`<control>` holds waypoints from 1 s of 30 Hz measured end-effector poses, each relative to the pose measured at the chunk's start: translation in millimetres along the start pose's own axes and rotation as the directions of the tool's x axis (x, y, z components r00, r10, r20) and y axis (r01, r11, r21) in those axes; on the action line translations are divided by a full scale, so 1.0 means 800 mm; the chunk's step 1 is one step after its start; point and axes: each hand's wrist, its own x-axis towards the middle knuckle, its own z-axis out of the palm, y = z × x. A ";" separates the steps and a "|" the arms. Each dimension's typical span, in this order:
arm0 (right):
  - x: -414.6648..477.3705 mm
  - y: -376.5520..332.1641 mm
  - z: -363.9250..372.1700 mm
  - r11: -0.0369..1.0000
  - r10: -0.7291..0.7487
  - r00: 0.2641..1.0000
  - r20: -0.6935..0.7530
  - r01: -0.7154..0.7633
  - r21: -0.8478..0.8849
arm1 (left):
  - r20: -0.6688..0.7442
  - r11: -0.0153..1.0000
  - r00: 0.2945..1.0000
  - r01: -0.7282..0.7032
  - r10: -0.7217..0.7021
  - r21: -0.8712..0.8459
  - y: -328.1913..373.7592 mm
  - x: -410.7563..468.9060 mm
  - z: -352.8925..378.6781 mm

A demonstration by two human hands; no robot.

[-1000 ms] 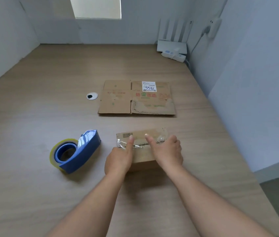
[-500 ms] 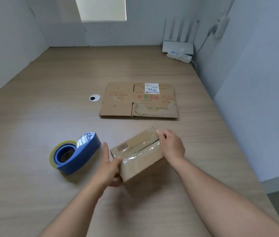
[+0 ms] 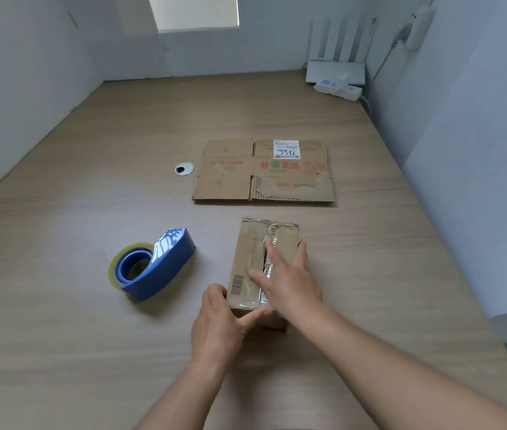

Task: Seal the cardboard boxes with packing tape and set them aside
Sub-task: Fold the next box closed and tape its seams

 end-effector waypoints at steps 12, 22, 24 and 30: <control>-0.031 0.030 0.001 0.974 -0.178 0.974 0.140 0.195 -0.117 | 0.403 0.921 0.861 -0.378 0.312 0.096 -0.033 0.039 -0.049; 0.001 0.016 -0.025 0.896 -0.271 0.956 0.111 0.293 -0.333 | -0.130 0.957 0.992 0.034 0.004 0.287 -0.082 0.102 -0.104; 0.000 0.017 -0.024 0.897 -0.262 0.959 0.108 0.283 -0.339 | -0.070 0.917 0.996 0.072 -0.049 0.391 -0.087 0.114 -0.102; -0.002 0.004 -0.038 0.913 -0.195 0.976 0.095 0.216 -0.347 | 0.002 0.910 0.983 0.169 -0.184 0.378 -0.086 0.153 -0.107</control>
